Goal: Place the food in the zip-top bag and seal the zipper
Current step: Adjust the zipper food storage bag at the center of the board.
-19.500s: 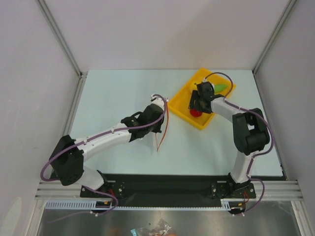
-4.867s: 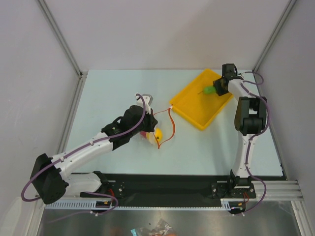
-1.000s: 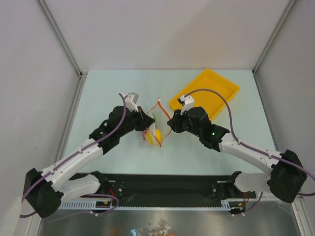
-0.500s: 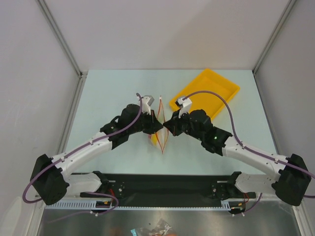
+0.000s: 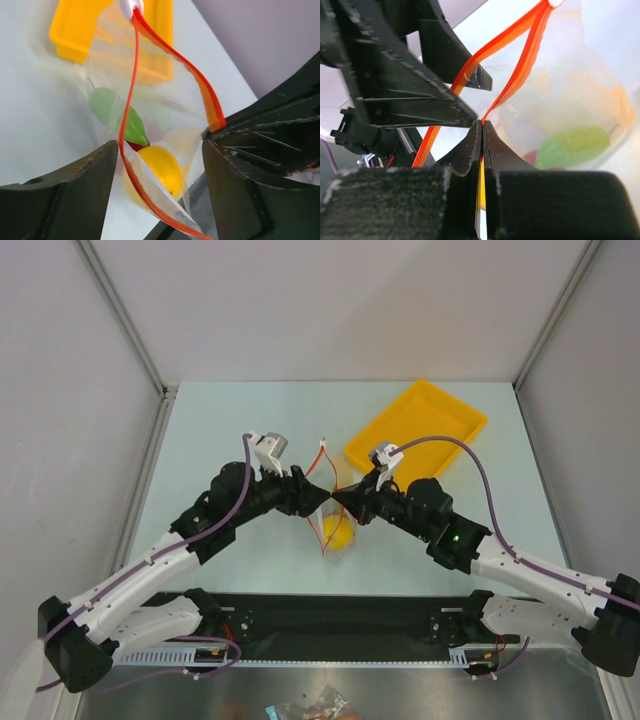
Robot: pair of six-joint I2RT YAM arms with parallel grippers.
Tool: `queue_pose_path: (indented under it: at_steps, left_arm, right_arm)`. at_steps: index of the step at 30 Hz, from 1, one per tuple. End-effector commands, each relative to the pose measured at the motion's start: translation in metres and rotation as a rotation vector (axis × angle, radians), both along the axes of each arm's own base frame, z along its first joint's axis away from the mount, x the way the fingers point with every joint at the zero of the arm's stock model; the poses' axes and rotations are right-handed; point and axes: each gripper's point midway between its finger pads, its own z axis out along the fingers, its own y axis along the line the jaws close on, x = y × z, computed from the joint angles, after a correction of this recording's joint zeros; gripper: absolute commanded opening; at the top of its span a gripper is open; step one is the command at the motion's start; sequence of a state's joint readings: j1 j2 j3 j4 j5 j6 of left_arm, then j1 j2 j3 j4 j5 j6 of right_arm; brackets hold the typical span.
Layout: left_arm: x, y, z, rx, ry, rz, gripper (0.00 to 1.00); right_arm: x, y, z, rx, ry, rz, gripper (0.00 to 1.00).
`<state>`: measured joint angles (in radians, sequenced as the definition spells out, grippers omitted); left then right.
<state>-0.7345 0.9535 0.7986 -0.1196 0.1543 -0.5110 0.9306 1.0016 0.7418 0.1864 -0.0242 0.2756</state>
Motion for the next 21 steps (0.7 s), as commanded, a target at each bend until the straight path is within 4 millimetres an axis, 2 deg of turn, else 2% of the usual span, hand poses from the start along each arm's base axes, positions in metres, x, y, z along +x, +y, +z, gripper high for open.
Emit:
queue_pose_path:
  at_steps: [1, 3, 4, 7, 13, 21]
  left_arm:
    - [-0.003, 0.001, 0.029, -0.084, -0.091, -0.002, 0.75]
    - [-0.005, 0.004, 0.031, -0.091, -0.107, 0.000, 0.79]
    - [-0.005, 0.004, 0.032, -0.094, -0.112, 0.001, 0.86]
    - [-0.001, 0.002, 0.028, -0.084, -0.100, 0.009, 0.94]
    - [0.004, -0.001, 0.019, -0.063, -0.073, 0.018, 0.98]
    - [0.015, 0.004, 0.009, -0.023, -0.044, 0.086, 0.96]
  right_arm:
    - [0.001, 0.004, 0.016, 0.040, -0.055, 0.008, 0.00]
    - [-0.003, 0.010, 0.014, 0.029, -0.050, 0.040, 0.00]
    - [-0.004, 0.011, 0.012, 0.021, -0.051, 0.048, 0.00]
    - [-0.002, 0.014, 0.010, 0.009, -0.057, 0.046, 0.00]
    - [-0.006, 0.021, 0.001, -0.015, -0.057, 0.073, 0.04]
    - [-0.015, 0.031, -0.001, -0.019, -0.071, 0.113, 0.05]
